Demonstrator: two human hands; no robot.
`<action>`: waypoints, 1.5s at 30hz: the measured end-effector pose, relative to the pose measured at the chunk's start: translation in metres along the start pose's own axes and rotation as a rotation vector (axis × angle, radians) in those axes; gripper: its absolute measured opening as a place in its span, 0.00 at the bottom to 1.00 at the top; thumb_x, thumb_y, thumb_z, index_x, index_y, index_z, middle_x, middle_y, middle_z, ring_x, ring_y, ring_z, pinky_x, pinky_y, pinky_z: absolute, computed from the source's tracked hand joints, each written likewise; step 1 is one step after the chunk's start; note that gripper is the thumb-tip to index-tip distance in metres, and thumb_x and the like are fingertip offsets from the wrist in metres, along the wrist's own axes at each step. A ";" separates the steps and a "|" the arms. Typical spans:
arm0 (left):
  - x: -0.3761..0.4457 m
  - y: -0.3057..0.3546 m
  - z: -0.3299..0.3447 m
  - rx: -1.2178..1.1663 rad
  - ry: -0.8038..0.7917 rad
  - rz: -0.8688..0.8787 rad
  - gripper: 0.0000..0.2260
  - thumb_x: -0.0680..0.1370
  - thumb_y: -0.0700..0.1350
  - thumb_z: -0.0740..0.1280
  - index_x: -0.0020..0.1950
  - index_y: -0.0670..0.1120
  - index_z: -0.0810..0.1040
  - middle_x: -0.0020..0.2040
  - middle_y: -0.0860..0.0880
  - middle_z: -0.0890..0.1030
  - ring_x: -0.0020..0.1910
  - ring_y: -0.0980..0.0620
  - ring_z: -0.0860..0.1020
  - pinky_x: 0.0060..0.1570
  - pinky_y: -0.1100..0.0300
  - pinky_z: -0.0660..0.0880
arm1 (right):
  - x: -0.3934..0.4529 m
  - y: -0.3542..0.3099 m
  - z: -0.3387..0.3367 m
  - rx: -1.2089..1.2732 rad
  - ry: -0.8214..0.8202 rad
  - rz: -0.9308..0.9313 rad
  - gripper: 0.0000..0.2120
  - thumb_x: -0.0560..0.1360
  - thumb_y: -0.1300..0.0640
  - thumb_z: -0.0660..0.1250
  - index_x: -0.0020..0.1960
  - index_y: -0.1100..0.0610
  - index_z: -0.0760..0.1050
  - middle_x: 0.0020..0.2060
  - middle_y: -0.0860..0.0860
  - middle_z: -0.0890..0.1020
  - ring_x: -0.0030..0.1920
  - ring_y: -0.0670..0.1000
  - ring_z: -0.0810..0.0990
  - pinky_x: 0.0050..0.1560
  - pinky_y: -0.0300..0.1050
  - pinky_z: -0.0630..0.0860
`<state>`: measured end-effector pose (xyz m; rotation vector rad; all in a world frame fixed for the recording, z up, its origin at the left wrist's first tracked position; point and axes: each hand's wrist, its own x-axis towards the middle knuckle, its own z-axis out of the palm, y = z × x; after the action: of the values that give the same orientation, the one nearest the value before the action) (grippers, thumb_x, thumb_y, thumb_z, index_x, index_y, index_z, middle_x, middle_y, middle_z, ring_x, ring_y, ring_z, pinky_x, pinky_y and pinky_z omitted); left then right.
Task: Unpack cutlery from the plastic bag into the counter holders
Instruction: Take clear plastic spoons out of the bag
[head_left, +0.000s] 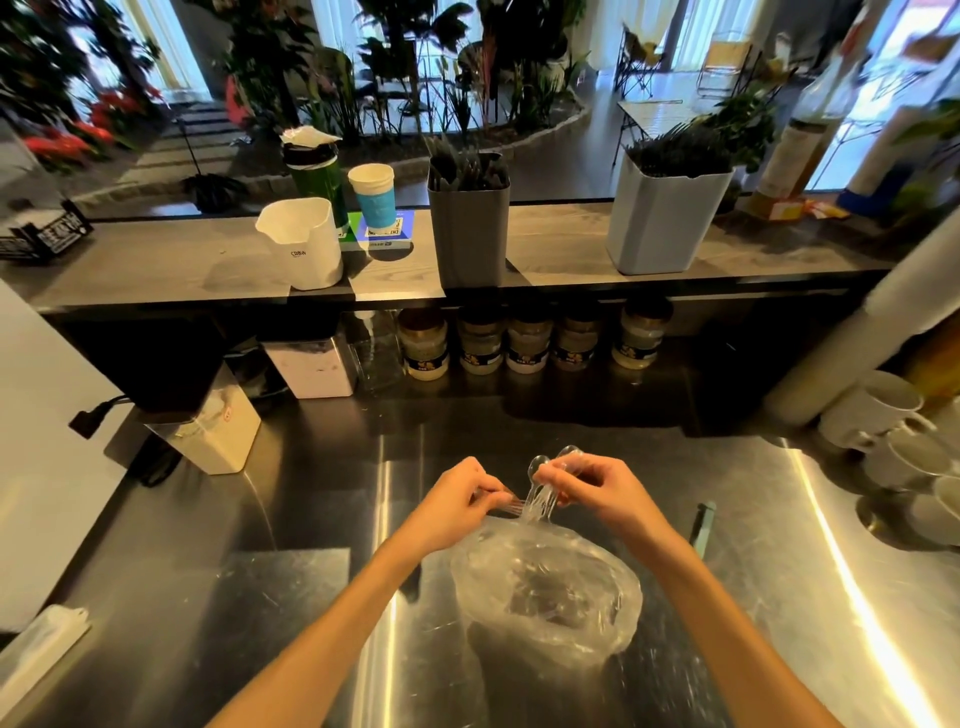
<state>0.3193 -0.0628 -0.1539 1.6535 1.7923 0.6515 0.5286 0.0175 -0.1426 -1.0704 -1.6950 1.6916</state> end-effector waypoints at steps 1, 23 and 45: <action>0.000 0.002 -0.002 0.009 -0.012 0.007 0.08 0.81 0.47 0.68 0.57 0.50 0.85 0.48 0.49 0.75 0.46 0.55 0.75 0.49 0.62 0.73 | 0.001 -0.001 0.003 -0.007 -0.014 0.002 0.08 0.75 0.51 0.74 0.47 0.55 0.87 0.44 0.52 0.86 0.45 0.47 0.84 0.45 0.38 0.79; -0.016 0.019 0.011 -0.797 0.009 -0.217 0.13 0.82 0.58 0.62 0.53 0.50 0.78 0.51 0.45 0.84 0.54 0.49 0.82 0.54 0.56 0.77 | 0.015 -0.023 0.027 0.009 -0.078 0.040 0.07 0.75 0.53 0.74 0.50 0.55 0.87 0.45 0.54 0.87 0.45 0.49 0.84 0.46 0.39 0.80; -0.005 0.023 0.026 -1.137 0.153 -0.471 0.12 0.84 0.49 0.62 0.60 0.41 0.77 0.48 0.44 0.84 0.46 0.49 0.82 0.46 0.56 0.81 | 0.021 -0.029 0.039 -0.595 -0.021 -0.110 0.12 0.71 0.53 0.78 0.53 0.48 0.80 0.42 0.43 0.85 0.44 0.38 0.83 0.44 0.33 0.80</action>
<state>0.3540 -0.0664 -0.1547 0.4175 1.3509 1.2551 0.4801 0.0144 -0.1211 -1.1775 -2.2983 1.1513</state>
